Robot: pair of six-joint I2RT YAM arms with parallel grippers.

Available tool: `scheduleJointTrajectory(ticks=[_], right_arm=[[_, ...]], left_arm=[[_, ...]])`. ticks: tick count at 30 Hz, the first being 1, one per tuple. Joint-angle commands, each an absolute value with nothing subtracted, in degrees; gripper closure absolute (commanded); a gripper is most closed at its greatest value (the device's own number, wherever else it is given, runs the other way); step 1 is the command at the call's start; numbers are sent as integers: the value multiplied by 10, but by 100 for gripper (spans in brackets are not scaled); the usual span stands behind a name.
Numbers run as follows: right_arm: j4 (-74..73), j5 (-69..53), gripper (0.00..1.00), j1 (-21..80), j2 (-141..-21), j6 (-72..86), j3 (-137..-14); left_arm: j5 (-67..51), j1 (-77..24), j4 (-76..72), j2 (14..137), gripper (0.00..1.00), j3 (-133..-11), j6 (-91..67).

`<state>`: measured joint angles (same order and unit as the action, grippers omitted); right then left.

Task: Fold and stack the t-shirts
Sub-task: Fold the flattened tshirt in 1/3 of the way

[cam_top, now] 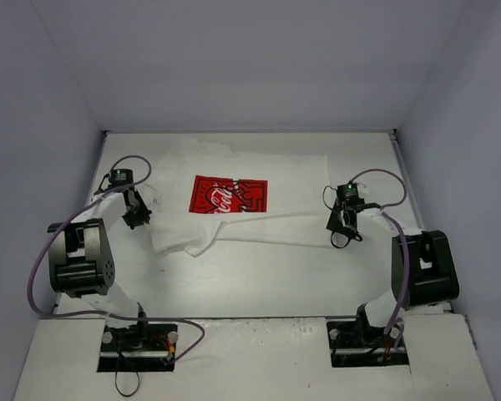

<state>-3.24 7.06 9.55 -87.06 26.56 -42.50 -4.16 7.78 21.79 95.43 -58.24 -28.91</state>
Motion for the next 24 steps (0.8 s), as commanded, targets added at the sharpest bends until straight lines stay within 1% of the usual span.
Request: scheduleJointTrajectory(ticks=[1,2,3,4,5,6,7,9,12,14,15,16,18,21,24], right_arm=[[-67,112,62,94,-836,212,-452],[-70,111,62,98,-828,202,-460],[-73,112,62,107,-823,197,-470],[-75,113,62,116,-804,189,-477],[-79,116,62,138,-793,188,-485],[-81,119,62,161,-779,194,-501],[-81,120,62,181,-770,201,-515],[-82,117,62,242,-769,235,-543],[-70,120,64,325,-797,300,-573],[-48,125,75,393,-831,339,-587],[-32,121,78,415,-844,363,-589],[-17,116,79,428,-855,382,-588],[49,96,78,459,-887,428,-590],[70,98,75,495,-930,455,-613],[87,87,66,532,-1002,478,-647]], left_arm=[[19,72,244,865,88,-574,-255],[21,73,247,854,73,-573,-253],[20,73,252,839,56,-579,-253],[15,74,262,826,46,-585,-256],[6,71,266,803,37,-588,-258],[1,70,276,783,32,-595,-261],[0,68,287,763,30,-601,-266],[-23,65,311,738,26,-607,-272],[-49,59,341,702,26,-588,-287],[-81,47,348,688,26,-548,-309],[-86,40,348,681,26,-534,-315],[-85,35,347,677,26,-517,-321],[-70,33,343,671,26,-465,-341],[-78,33,327,674,27,-440,-346],[-98,33,292,684,30,-420,-345]])
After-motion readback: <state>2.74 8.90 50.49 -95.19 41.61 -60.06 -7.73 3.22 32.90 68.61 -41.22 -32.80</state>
